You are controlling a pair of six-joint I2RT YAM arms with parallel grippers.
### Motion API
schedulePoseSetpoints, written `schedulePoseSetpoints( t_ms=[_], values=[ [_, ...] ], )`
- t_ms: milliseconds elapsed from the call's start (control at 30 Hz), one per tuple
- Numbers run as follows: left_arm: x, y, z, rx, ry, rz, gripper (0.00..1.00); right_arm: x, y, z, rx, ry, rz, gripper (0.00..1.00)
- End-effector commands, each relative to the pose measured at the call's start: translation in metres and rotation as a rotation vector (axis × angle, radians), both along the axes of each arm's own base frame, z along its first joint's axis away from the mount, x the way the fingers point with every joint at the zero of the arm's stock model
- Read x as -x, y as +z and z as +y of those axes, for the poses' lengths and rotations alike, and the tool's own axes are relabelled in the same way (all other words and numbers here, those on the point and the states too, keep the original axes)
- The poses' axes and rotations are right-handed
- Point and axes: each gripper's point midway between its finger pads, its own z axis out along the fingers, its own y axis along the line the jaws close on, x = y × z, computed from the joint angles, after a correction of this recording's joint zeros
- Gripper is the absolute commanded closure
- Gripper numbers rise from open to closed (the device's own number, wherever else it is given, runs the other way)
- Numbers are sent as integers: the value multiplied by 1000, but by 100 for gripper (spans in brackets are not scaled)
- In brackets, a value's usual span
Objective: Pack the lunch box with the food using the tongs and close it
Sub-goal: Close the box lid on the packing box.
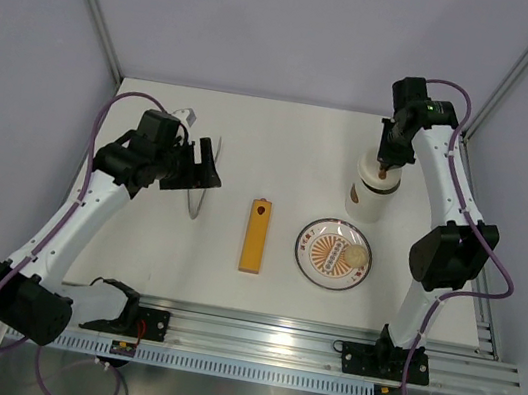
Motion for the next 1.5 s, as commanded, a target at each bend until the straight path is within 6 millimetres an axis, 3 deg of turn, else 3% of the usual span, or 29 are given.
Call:
schedulePoseSetpoints(
  t_ms=[0,467,1033,1467],
  values=[
    [-7,6,-3,18,-8,-40,19,-5,16,-6,11,-7,-61,100],
    [-9,2,-9,37,-30,-25,19,-1,12,-22,94,-24,-39,100],
    [-10,-2,-9,30,-26,-16,19,-3,-22,-18,99,0,44,100],
    [-11,-4,-8,25,-22,-12,19,-6,-29,-11,70,21,53,100]
  ],
)
